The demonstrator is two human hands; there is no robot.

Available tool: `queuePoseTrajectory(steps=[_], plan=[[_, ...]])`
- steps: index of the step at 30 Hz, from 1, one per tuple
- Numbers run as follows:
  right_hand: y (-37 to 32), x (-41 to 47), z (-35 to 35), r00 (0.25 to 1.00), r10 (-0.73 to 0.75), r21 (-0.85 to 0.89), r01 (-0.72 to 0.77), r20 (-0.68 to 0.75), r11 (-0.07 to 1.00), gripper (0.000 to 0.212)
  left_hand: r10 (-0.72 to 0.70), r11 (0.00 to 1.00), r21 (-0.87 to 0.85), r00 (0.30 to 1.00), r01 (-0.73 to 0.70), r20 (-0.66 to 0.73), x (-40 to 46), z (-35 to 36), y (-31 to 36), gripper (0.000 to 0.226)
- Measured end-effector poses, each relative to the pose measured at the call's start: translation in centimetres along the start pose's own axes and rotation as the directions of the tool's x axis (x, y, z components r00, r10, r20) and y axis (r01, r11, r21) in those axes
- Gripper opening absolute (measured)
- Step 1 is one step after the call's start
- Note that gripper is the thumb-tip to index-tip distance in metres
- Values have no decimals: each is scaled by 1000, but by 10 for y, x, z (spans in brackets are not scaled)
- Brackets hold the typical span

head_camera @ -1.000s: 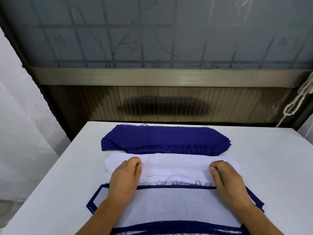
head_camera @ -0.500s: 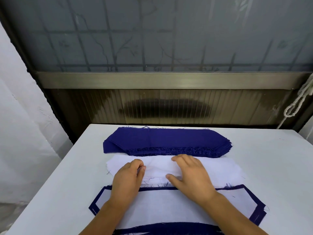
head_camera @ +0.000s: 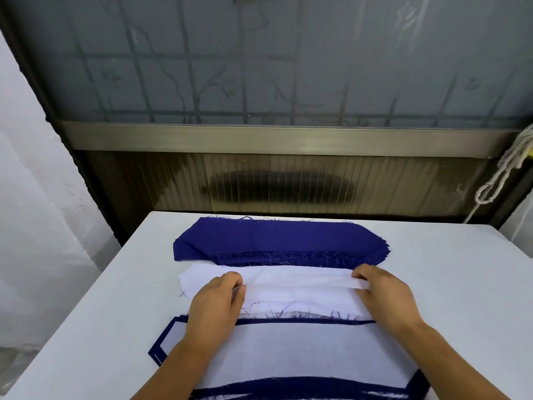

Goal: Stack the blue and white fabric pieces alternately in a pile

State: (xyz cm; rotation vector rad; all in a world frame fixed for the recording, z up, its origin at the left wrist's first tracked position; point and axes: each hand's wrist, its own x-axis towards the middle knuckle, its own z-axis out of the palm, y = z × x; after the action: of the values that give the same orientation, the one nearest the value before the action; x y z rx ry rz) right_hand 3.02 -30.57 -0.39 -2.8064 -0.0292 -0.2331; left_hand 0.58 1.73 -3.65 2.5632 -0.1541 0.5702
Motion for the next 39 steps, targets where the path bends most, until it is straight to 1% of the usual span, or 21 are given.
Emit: queuePoseTrajectory(steps=[3, 7, 9, 11, 14, 15, 17, 19, 21, 22, 23, 24, 25, 27, 28, 30, 32, 34, 35, 37, 39], plan=[[14, -6, -8, 998, -8, 95, 13, -56, 995, 19, 9, 1000, -28, 1000, -9, 13, -1, -2, 0, 12], [8, -13, -25, 979, -108, 121, 130, -174, 984, 22, 49, 999, -13, 998, -48, 33, 3, -11, 1, 13], [2, -19, -40, 957, -166, 130, 200, -238, 971, 23, 70, 997, 18, 998, -70, -9, 6, -24, 2, 11], [-3, -27, -54, 944, -212, 146, 254, -254, 956, 22, 111, 993, 51, 991, -107, -81, 7, -43, 3, 9], [-4, -42, -70, 969, -215, 241, 238, -119, 941, 16, 203, 977, 95, 972, -193, -116, 0, -73, 5, 6], [-2, -46, -74, 979, -202, 300, 204, -37, 932, 16, 225, 972, 99, 969, -215, -102, -4, -82, 4, 4], [5, -54, -77, 972, -180, 388, 110, 149, 915, 18, 206, 977, 65, 978, -203, -32, -11, -98, 0, 9], [10, -57, -76, 934, -176, 410, 35, 311, 912, 20, 109, 994, -24, 984, -107, 139, -15, -109, -7, 14], [12, -57, -71, 913, -155, 372, 4, 377, 928, 18, 15, 996, -83, 926, 18, 378, -13, -113, -10, 11], [11, -56, -69, 916, -141, 345, 3, 374, 939, 16, -19, 994, -86, 888, 65, 459, -11, -112, -12, 10], [9, -55, -67, 927, -133, 332, 10, 350, 943, 16, -35, 992, -86, 869, 88, 493, -10, -110, -13, 10], [7, -53, -66, 943, -123, 333, 15, 308, 943, 17, -43, 992, -84, 871, 96, 490, -7, -109, -12, 13], [4, -52, -66, 963, -112, 343, 21, 246, 939, 18, -35, 996, -56, 895, 67, 444, -4, -108, -12, 16], [2, -52, -66, 994, -89, 343, 64, 58, 937, 18, 74, 995, 44, 967, -87, 243, -2, -108, -10, 18], [1, -54, -66, 994, -88, 323, 102, -60, 941, 18, 159, 983, 69, 979, -168, 128, -3, -108, -9, 14], [5, -61, -63, 941, -165, 226, 236, -294, 945, 17, 305, 951, 66, 951, -303, -38, -9, -109, -9, 8], [17, -71, -52, 836, -324, 89, 400, -443, 912, 18, 410, 912, 67, 908, -405, -93, -22, -105, -13, 22], [32, -82, -34, 749, -456, -11, 514, -480, 858, 30, 495, 869, 79, 865, -489, -83, -39, -95, -21, 43], [39, -87, -25, 733, -493, -26, 546, -469, 837, 36, 532, 845, 89, 844, -527, -60, -48, -88, -24, 49], [48, -95, -9, 732, -546, -18, 592, -408, 806, 46, 582, 809, 109, 813, -577, -20, -65, -75, -31, 48], [52, -100, 2, 737, -565, 5, 610, -370, 793, 48, 562, 824, 79, 827, -561, 10, -78, -67, -34, 50]])
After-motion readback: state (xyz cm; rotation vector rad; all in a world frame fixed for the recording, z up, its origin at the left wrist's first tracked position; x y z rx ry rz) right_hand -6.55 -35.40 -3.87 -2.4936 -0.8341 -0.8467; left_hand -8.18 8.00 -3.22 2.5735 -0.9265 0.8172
